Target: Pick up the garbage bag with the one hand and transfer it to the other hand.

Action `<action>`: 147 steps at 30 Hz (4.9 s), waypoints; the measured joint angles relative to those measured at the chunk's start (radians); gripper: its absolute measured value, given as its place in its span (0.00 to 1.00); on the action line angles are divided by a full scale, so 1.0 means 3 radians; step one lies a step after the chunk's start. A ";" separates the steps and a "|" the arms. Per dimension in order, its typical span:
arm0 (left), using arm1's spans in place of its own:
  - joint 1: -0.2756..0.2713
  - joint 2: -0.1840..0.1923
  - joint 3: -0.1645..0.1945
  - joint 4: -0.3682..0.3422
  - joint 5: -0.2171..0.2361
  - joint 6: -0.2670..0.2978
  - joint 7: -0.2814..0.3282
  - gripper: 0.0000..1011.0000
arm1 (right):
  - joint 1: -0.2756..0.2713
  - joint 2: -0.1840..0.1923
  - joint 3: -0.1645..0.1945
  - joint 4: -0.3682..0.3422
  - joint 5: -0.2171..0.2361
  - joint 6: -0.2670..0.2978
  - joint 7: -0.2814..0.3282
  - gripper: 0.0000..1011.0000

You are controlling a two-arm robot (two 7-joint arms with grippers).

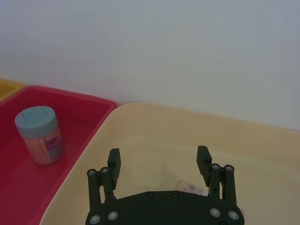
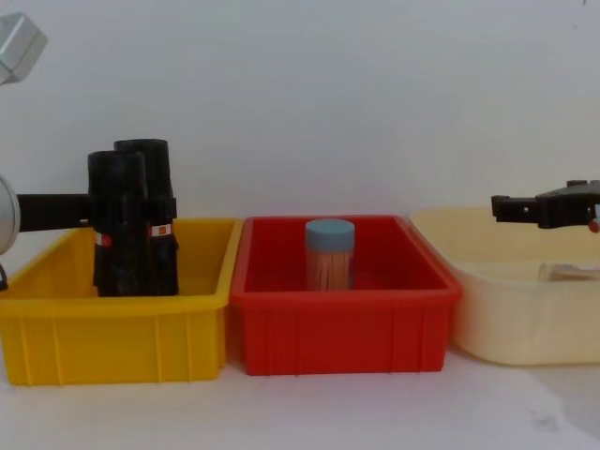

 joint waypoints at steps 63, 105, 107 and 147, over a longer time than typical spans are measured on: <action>-0.0760 -0.0281 0.0323 0.0310 -0.0296 -0.0183 -0.0629 0.37 | 0.0000 0.0000 0.0000 0.0000 0.0000 0.0000 0.0000 0.99; -0.1203 -0.0579 0.0630 0.1015 -0.0274 -0.0500 -0.0946 0.37 | 0.0075 0.0053 -0.0199 -0.0158 0.0245 -0.0066 0.0583 0.99; -0.1204 -0.0580 0.0631 0.1018 -0.0274 -0.0501 -0.0948 0.37 | 0.0107 0.0041 -0.0242 -0.0153 0.0271 -0.0082 0.0652 0.99; -0.1218 -0.0589 0.0639 0.1040 -0.0274 -0.0511 -0.0957 0.37 | 0.1046 -0.0455 -0.0714 0.1207 0.0355 -0.0578 0.0963 0.99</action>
